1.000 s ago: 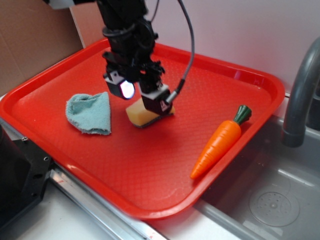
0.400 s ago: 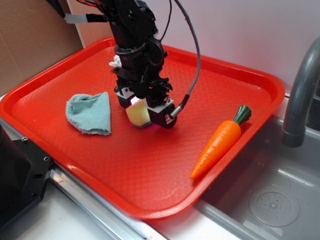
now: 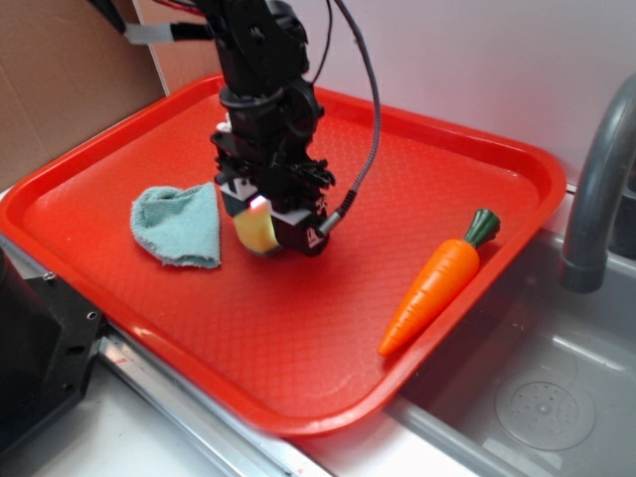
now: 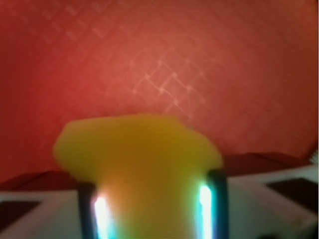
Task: Grab the green sponge.
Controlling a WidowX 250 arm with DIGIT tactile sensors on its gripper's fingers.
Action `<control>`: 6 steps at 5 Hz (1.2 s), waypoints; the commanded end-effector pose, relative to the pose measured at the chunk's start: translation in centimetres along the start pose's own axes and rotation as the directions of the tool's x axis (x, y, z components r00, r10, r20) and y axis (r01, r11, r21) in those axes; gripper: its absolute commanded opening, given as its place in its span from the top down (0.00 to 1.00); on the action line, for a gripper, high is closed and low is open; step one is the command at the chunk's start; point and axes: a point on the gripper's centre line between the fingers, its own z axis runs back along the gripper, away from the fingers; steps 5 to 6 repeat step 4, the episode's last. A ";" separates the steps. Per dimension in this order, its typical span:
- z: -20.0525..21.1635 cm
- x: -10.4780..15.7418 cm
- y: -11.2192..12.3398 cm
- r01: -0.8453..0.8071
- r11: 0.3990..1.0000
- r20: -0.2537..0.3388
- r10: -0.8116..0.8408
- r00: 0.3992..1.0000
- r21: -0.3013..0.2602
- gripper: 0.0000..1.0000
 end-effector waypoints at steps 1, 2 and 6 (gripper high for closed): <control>10.5 -0.7 0.5 0.105 0.994 -0.006 -0.104 0.995 0.009 1.00; 13.4 -2.3 0.6 0.132 0.991 0.008 -0.132 0.991 -0.027 1.00; 15.9 -4.4 0.8 0.070 0.997 0.055 -0.071 0.996 0.028 1.00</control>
